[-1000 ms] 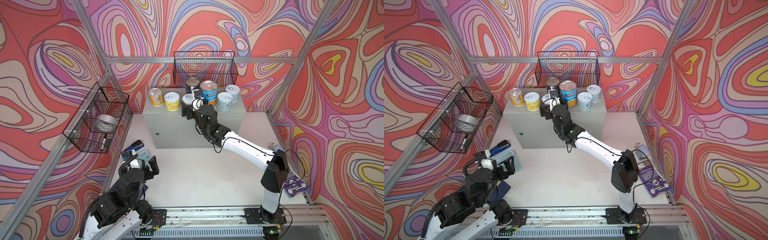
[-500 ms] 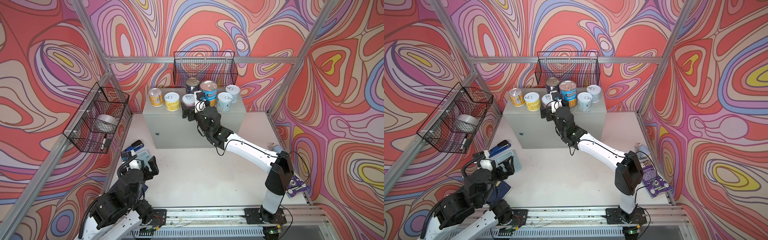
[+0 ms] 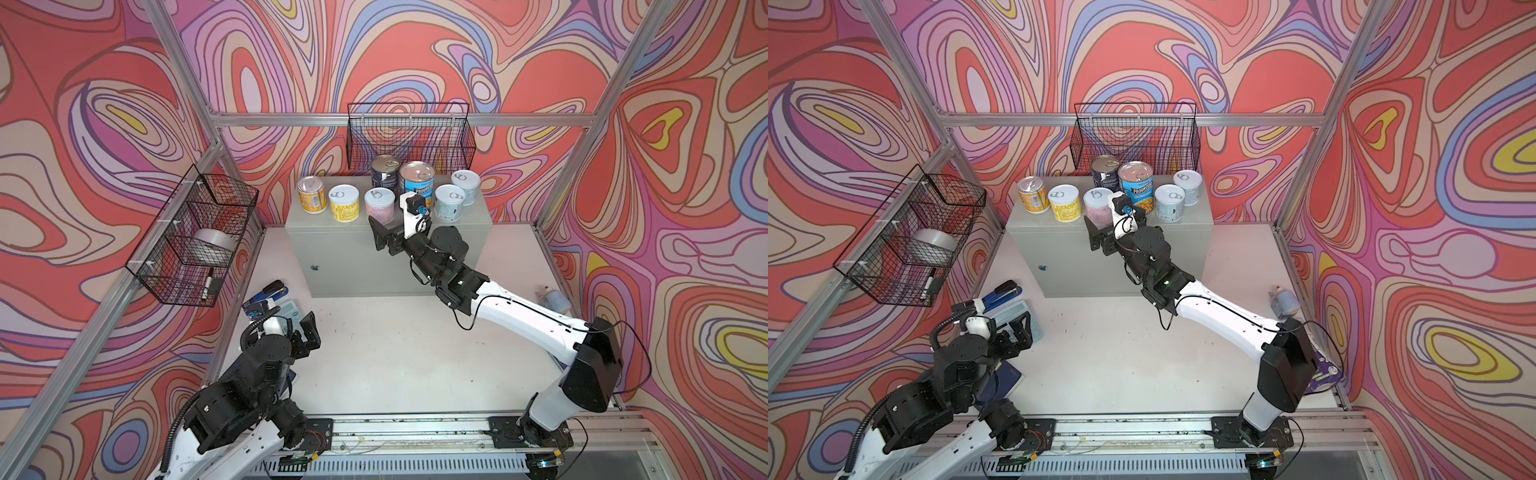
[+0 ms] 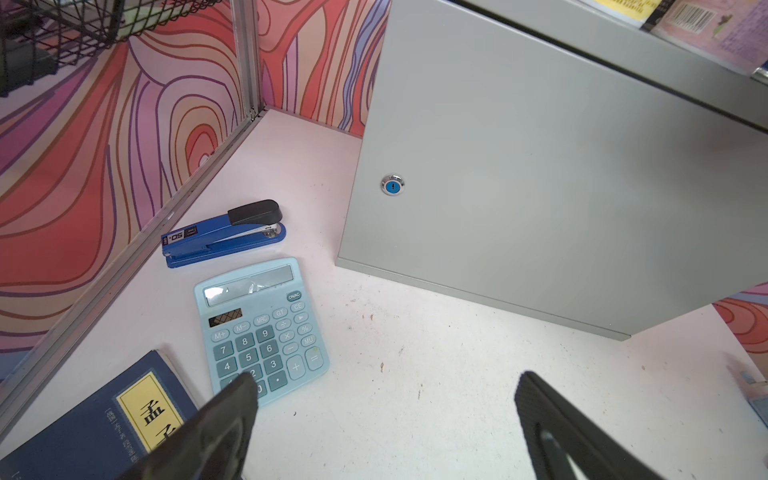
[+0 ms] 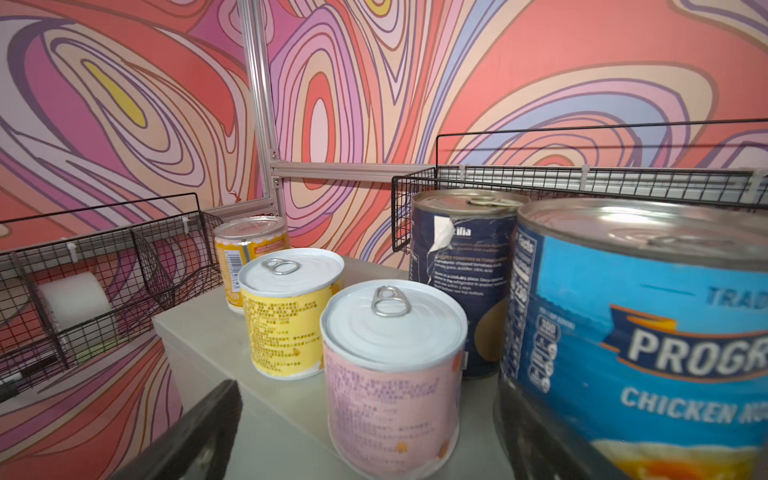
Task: Place and organize the canned foods onto the counter
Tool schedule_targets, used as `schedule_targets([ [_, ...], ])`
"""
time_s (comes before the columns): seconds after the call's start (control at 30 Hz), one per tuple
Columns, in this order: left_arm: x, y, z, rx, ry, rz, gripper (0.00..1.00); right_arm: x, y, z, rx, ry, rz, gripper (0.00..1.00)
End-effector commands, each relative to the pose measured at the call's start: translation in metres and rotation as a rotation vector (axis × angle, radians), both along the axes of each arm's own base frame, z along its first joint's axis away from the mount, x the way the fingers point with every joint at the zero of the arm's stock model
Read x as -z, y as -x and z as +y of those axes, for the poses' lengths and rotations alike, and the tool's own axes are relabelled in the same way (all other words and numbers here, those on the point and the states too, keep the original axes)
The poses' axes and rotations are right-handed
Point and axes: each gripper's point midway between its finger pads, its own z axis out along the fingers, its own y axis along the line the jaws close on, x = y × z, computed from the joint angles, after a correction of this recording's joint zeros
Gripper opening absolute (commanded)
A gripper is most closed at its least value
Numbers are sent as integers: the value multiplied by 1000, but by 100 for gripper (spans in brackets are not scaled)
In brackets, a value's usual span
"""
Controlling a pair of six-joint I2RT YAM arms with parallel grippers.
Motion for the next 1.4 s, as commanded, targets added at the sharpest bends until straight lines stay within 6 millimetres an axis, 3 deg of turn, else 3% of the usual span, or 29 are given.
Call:
schedule_targets([
  [0.0, -4, -3, -4, 9, 3, -4, 100, -18, 24, -1, -86, 5, -84, 99],
  [0.13, -8, -6, -5, 4, -9, -3, 100, -15, 49, -11, -151, 20, -108, 98],
  [0.3, 2, -9, -4, -23, -17, 15, 100, -2, 79, -51, -115, -21, -111, 98],
  [0.43, 8, -15, -9, -19, -27, 18, 100, 15, 88, -79, -44, 21, -71, 98],
  [0.67, 3, -29, -17, -27, -54, 2, 100, 58, 98, -143, 176, 59, 9, 99],
  [1.07, 34, -59, -62, 94, -74, 9, 100, 116, 99, -232, 576, 133, 18, 98],
  [1.23, 39, -68, -66, 88, -86, -17, 100, 129, 95, -244, 618, 110, 19, 98],
  [1.37, 44, -74, -67, 74, -110, -39, 100, 148, 77, -258, 692, 145, 43, 99],
])
